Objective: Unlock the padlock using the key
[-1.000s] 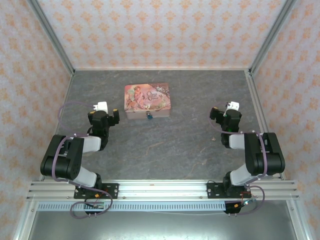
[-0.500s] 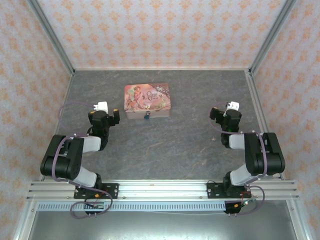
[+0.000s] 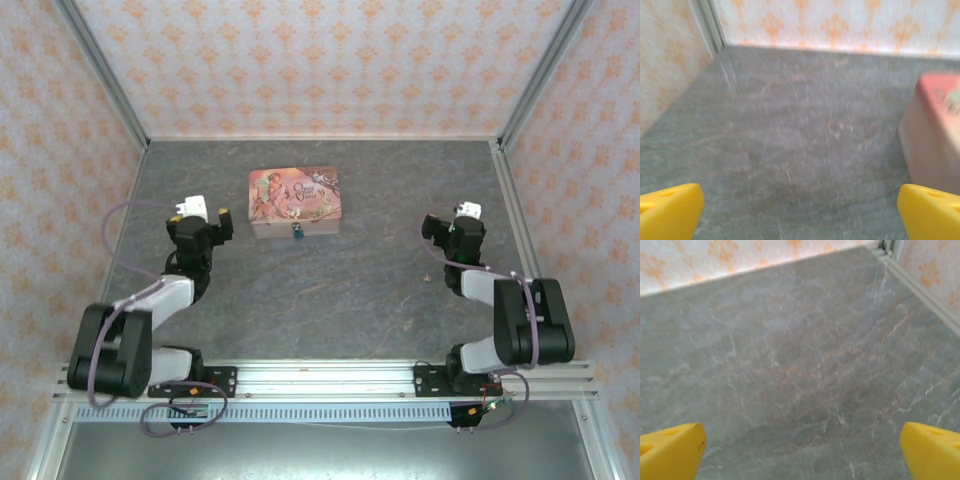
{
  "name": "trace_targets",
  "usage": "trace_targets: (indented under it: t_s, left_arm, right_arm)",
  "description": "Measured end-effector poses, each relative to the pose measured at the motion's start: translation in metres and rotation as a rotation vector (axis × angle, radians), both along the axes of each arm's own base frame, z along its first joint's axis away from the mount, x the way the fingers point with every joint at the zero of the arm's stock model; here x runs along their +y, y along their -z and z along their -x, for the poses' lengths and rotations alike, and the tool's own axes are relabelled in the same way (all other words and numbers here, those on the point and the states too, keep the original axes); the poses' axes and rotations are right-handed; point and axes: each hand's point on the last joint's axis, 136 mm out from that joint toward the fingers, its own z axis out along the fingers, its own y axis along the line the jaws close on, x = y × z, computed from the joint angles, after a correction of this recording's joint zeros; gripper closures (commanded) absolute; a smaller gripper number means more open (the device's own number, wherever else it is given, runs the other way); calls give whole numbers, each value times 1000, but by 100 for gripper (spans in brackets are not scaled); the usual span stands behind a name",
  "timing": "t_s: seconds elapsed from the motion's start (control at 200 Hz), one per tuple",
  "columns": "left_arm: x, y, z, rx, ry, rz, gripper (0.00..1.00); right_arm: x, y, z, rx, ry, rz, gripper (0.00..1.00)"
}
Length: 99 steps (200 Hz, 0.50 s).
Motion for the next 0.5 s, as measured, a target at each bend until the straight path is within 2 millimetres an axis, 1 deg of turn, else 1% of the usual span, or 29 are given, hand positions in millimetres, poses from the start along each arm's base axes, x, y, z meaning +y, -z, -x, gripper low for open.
trace_targets:
  t_s: [0.07,0.15,0.21,0.25,0.295,0.36,0.43,0.495]
  left_arm:
    - [0,-31,9,-54,-13,61,0]
    - [-5,-63,16,-90,-7,166,0]
    - [-14,-81,19,-108,29,260,0]
    - [-23,-87,21,-115,62,333,0]
    - [-33,-87,23,-110,97,408,0]
    - [-50,-76,28,-70,148,509,0]
    - [-74,-57,36,1,203,594,0]
    - [-96,-41,45,65,250,648,0]
  right_arm:
    - [3,-24,1,-23,-3,-33,0]
    - [9,-50,6,-35,-16,-90,8]
    - [16,-66,12,-27,-31,-148,14]
    - [21,-72,19,-5,-43,-187,17]
    - [26,-74,26,27,-48,-237,20]
    - [35,-68,37,98,-52,-295,23]
    - [45,-50,53,209,-46,-341,24]
    - [54,-29,71,323,-38,-354,28]
